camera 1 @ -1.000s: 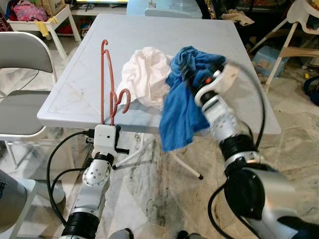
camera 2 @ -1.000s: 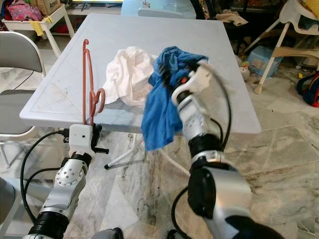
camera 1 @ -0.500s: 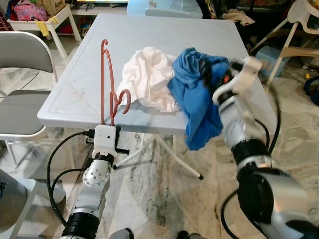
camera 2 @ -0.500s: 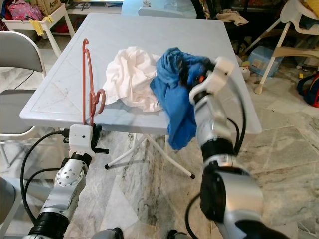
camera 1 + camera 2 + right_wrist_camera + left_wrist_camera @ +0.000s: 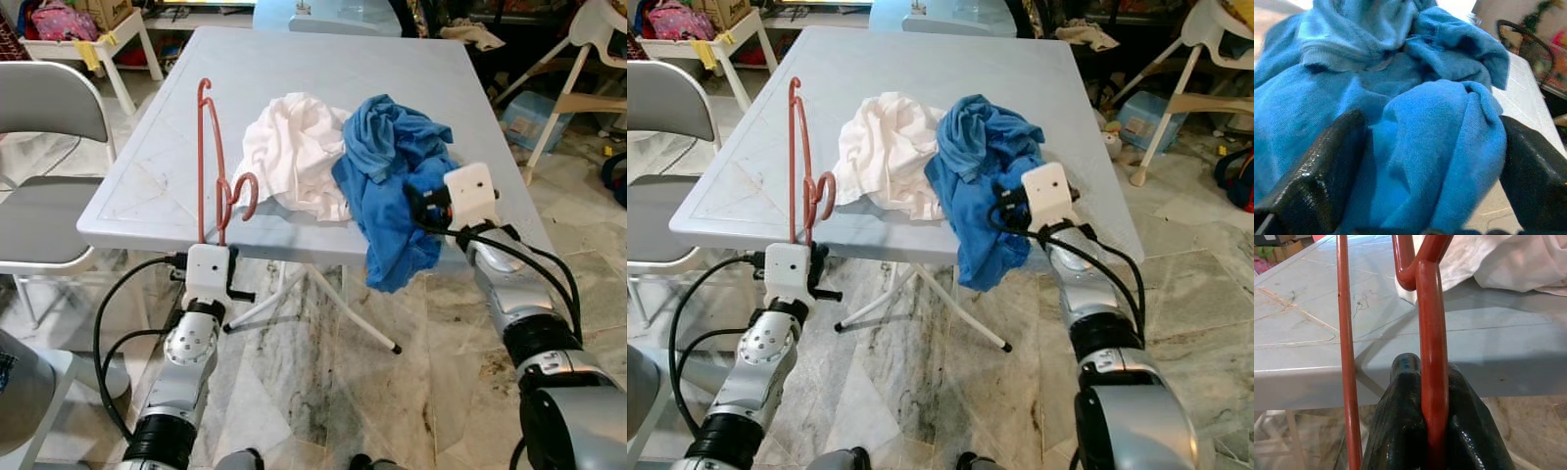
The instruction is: Hang hanger
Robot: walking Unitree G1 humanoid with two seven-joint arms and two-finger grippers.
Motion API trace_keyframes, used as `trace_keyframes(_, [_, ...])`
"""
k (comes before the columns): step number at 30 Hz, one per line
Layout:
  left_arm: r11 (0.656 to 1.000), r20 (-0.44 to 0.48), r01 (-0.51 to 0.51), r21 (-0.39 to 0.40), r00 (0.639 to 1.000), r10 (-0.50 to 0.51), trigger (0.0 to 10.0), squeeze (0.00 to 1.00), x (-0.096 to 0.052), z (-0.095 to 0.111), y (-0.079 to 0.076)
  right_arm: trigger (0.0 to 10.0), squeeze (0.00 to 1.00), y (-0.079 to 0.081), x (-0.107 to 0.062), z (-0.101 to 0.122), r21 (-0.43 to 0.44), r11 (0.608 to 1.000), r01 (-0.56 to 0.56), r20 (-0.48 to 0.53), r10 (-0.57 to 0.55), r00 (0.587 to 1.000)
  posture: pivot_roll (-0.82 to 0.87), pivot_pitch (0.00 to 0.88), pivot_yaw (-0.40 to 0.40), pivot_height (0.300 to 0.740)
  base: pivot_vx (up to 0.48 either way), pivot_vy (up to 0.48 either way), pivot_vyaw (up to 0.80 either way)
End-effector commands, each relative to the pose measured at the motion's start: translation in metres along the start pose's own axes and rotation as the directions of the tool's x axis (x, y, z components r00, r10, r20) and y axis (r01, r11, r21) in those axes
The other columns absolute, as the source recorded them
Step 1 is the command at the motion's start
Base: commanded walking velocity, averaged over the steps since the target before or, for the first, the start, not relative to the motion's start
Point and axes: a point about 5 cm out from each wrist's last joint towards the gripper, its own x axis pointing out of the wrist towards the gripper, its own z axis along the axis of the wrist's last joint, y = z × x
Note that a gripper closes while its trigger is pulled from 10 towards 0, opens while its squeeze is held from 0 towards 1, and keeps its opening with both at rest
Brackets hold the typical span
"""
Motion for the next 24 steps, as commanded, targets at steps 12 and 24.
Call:
trace_keyframes(12, [1.0, -0.008, 0.009, 0.002, 1.0, -0.009, 10.0, 0.0, 0.003, -0.001, 0.0, 0.0, 0.0, -0.017, -0.025, 0.002, 0.211, 0.975, -0.076, 0.066, 0.064, 0.996, 0.09, 0.11, 0.023, 0.74, 0.0, 0.0, 0.0])
trace_keyframes(24, [1.0, -0.006, 0.016, 0.006, 1.0, -0.016, 10.0, 0.0, 0.005, 0.0, 0.0, 10.0, 0.0, -0.004, -0.044, -0.005, 0.25, 0.937, -0.246, 0.03, 0.246, 0.969, 0.09, 0.109, 0.03, 0.74, 0.0, 0.0, 0.0])
